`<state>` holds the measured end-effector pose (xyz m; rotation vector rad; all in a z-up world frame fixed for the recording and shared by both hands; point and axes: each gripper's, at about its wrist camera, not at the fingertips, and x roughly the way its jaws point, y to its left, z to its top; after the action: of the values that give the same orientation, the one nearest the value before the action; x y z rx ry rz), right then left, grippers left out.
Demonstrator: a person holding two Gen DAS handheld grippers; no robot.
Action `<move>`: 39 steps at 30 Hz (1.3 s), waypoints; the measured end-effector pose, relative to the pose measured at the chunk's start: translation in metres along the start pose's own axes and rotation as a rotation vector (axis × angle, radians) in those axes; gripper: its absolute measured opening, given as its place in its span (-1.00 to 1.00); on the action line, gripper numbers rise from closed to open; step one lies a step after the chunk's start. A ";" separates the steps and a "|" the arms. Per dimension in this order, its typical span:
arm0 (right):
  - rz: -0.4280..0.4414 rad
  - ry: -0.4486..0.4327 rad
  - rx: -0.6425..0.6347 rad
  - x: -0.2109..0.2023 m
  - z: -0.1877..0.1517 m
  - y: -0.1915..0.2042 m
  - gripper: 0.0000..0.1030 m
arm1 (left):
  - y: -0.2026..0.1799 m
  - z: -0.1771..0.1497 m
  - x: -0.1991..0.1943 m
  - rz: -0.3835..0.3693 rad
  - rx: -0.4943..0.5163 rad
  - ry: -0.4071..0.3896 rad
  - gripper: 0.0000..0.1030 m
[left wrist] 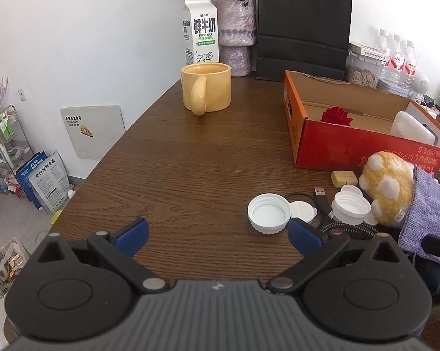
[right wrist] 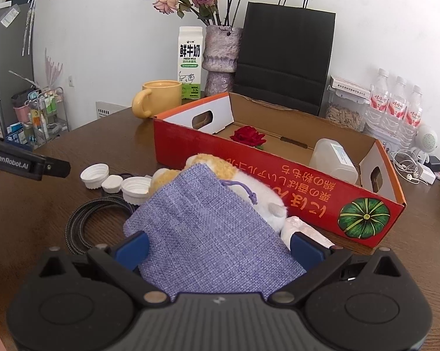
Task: Organize objects
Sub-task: 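Grasp a white bottle cap with the left gripper while the right grasps the purple pouch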
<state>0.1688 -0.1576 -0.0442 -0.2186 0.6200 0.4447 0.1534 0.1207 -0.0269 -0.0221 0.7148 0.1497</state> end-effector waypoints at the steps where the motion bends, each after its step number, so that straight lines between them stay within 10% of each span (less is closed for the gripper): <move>1: 0.002 0.003 0.002 0.002 0.000 -0.001 1.00 | 0.000 0.000 0.003 -0.003 0.001 0.004 1.00; 6: 0.016 0.004 0.013 0.004 -0.001 -0.001 0.91 | -0.001 0.000 0.013 -0.015 0.003 0.016 1.00; 22: 0.070 -0.088 0.080 -0.024 0.005 -0.010 -0.67 | -0.002 0.003 0.036 -0.039 0.002 0.041 1.00; 33: 0.037 -0.102 0.112 -0.024 0.009 -0.020 -0.72 | -0.014 0.005 0.050 -0.053 0.027 0.044 0.98; 35: 0.038 -0.102 0.112 -0.023 0.009 -0.021 -0.72 | -0.015 0.005 0.050 -0.072 0.031 0.043 0.80; 39: 0.040 -0.102 0.113 -0.023 0.008 -0.021 -0.72 | -0.018 0.006 0.046 -0.105 0.043 0.029 -0.20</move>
<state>0.1659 -0.1811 -0.0225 -0.0758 0.5488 0.4550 0.1939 0.1094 -0.0534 -0.0205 0.7445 0.0332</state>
